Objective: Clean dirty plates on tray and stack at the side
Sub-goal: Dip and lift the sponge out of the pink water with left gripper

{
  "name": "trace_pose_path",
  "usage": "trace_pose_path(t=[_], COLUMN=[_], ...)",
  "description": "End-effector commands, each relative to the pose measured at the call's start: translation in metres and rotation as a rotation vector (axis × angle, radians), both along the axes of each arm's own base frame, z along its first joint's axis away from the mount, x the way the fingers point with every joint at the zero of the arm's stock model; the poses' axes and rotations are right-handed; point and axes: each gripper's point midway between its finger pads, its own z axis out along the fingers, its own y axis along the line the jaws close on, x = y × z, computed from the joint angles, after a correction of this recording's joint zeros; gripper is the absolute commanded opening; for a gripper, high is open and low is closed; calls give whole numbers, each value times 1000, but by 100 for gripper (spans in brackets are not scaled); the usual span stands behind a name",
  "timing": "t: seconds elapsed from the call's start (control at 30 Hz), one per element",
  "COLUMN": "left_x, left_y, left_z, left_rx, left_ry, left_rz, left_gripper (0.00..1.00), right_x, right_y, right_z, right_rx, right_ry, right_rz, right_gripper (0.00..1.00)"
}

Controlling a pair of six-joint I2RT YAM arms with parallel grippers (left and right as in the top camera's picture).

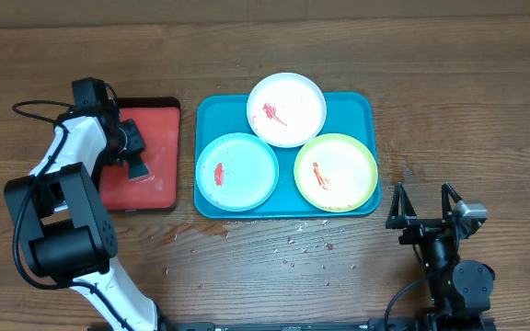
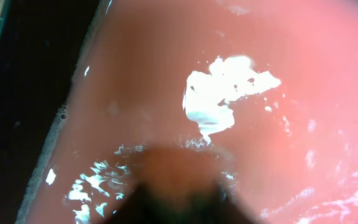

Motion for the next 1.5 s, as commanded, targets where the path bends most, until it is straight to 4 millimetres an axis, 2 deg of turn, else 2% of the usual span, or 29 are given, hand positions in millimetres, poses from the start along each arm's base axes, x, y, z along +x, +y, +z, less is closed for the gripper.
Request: trace_pose_path(t=[0.0,0.07,0.1,0.13,0.17,0.3,0.43,0.5,0.67,0.7,0.73,0.77,0.83,0.97,1.1,1.3,1.47], left_x=[-4,-5,-6,-9,-11,-30,-50,-51,-41,-39,-38,-36,-34,-26,-12,8,15], left_y=[2,2,1,-1,-4,-18,-24,-24,-21,-21,-20,-20,-19,-17,-14,-9,-9], left_z=[-9,-9,-9,-10,-11,-14,-16,-16,-15,-15,-15,-15,-13,-4,20,83,136], left_rx=[14,13,9,-1,-14,-88,-113,-112,-103,-100,-99,-96,-96,-90,-85,-76,-74], left_ry=[28,31,37,47,55,130,208,214,175,166,160,152,149,128,106,70,34], left_rz=[-11,-11,-12,-14,-17,-28,-26,-27,-27,-27,-27,-27,-27,-28,-29,-31,-46], left_gripper=[4,4,35,74,100,100,100,91,75,61,43,17,6,4,4,4,4], right_x=[0,0,0,0,0,0,0,0,0,0,0,0,0,0,0,0,0], right_y=[-3,-3,-3,-3,-3,-3,-3,-3,-3,-3,-3,-3,-3,-3,-3,-3,-3], right_z=[-2,-2,-2,-2,-2,-2,-2,-2,-2,-2,-2,-2,-2,-2,-2,-2,-2], right_rx=[-3,-3,-3,-3,-3,-3,-3,-3,-3,-3,-3,-3,-3,-3,-3,-3,-3], right_ry=[-2,-2,-2,-2,-2,-2,-2,-2,-2,-2,-2,-2,-2,-2,-2,-2,-2], right_rz=[-13,-13,-13,-13,-13,-13,-13,-13,-13,-13,-13,-13,-13,-13,-13,-13,-13], right_gripper=[100,100,100,100,100,100,100,100,100,100,100,100,100,100,100,100,100])
